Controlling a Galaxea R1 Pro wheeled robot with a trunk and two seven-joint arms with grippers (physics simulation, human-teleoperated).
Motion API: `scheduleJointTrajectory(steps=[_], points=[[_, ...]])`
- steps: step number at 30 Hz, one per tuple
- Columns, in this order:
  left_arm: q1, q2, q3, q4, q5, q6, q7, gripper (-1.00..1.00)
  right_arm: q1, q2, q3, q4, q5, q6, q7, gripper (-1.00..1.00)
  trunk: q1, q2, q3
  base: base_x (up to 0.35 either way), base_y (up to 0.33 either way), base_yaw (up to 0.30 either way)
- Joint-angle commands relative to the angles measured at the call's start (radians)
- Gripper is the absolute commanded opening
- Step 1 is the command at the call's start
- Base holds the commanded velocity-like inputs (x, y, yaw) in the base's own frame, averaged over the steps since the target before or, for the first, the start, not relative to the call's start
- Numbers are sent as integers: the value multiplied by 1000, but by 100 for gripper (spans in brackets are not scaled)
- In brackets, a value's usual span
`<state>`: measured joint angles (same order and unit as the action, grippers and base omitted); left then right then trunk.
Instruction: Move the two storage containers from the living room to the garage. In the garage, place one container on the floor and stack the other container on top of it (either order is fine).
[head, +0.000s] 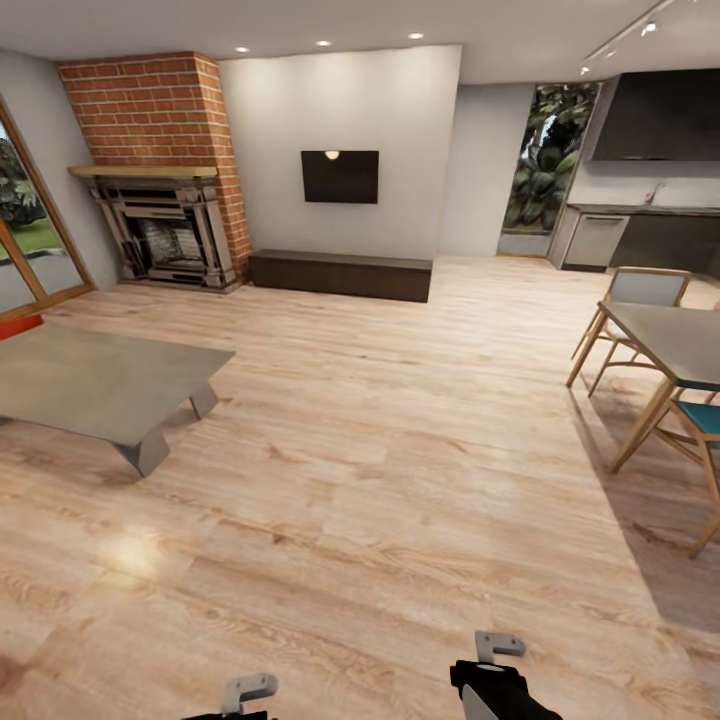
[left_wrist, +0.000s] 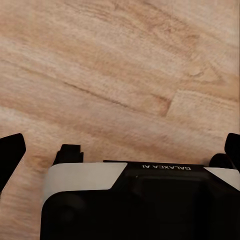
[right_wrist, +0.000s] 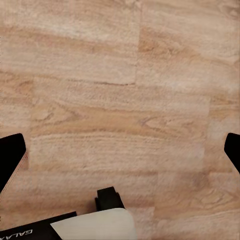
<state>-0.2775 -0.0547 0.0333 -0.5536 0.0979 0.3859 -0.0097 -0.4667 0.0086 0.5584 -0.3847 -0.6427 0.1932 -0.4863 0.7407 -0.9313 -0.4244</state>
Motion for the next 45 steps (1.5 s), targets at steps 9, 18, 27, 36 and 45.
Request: scheduleJointTrajectory(steps=[9, 18, 27, 36, 45], points=[[0, -1, 3, -2, 10, 7, -1, 100, -1, -1, 9, -2, -5, 6, -8, 100, 1, -1, -1, 326, -9, 0], [0, -1, 3, -2, 10, 7, -1, 100, -1, -1, 9, -2, -5, 6, -8, 100, 1, -1, -1, 320, -134, 0], [0, -1, 3, -2, 10, 7, -1, 100, -1, -1, 8, -2, -5, 6, -8, 100, 1, -1, -1, 292, -212, 0], [0, -1, 4, -2, 10, 7, -1, 100, -1, -1, 9, -2, -5, 6, -8, 100, 1, -1, -1, 290, -193, 0], [0, -1, 4, -2, 10, 7, -1, 100, -1, -1, 8, -2, -5, 6, -8, 100, 1, -1, -1, 321, -18, 0]])
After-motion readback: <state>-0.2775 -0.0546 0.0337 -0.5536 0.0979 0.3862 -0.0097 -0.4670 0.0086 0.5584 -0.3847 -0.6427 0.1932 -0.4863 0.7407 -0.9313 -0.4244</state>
